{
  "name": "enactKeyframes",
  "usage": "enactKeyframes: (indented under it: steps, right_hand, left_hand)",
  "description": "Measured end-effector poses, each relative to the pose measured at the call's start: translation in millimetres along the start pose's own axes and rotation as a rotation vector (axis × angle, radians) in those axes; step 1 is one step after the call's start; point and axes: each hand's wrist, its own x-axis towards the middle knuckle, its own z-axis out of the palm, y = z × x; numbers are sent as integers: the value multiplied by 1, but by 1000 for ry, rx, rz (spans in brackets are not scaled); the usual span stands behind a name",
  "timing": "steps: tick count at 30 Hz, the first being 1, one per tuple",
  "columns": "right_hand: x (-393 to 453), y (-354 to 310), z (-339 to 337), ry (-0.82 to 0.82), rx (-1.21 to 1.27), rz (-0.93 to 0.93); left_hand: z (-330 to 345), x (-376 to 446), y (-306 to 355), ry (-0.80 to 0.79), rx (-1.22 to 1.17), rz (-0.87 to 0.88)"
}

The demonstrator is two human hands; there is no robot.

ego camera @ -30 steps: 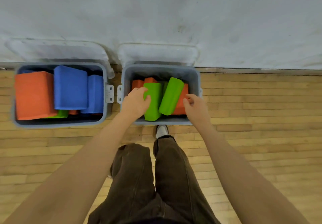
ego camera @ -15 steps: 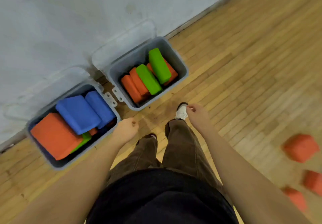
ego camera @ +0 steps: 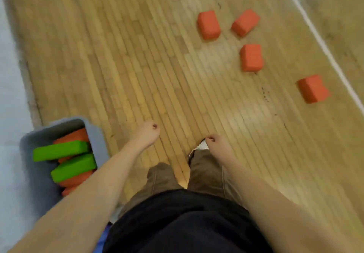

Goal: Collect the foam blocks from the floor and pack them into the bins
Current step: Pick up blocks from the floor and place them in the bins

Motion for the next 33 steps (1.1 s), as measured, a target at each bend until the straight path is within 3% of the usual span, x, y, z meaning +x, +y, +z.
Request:
enactKeyframes:
  steps: [7, 12, 24, 28, 33]
  right_hand:
    - [38, 80, -99, 204, 355, 278]
    - [79, 80, -176, 291, 380, 234]
    - [247, -25, -344, 280, 435, 37]
    - [326, -61, -391, 289, 418, 68]
    - [417, -98, -461, 328, 456, 192]
  left_hand:
    - [57, 82, 175, -140, 282, 224]
    - [78, 117, 251, -187, 284, 212]
    - [24, 272, 345, -39, 115, 22]
    - [-1, 356, 398, -37, 91, 18]
    - [-39, 468, 507, -67, 203, 146]
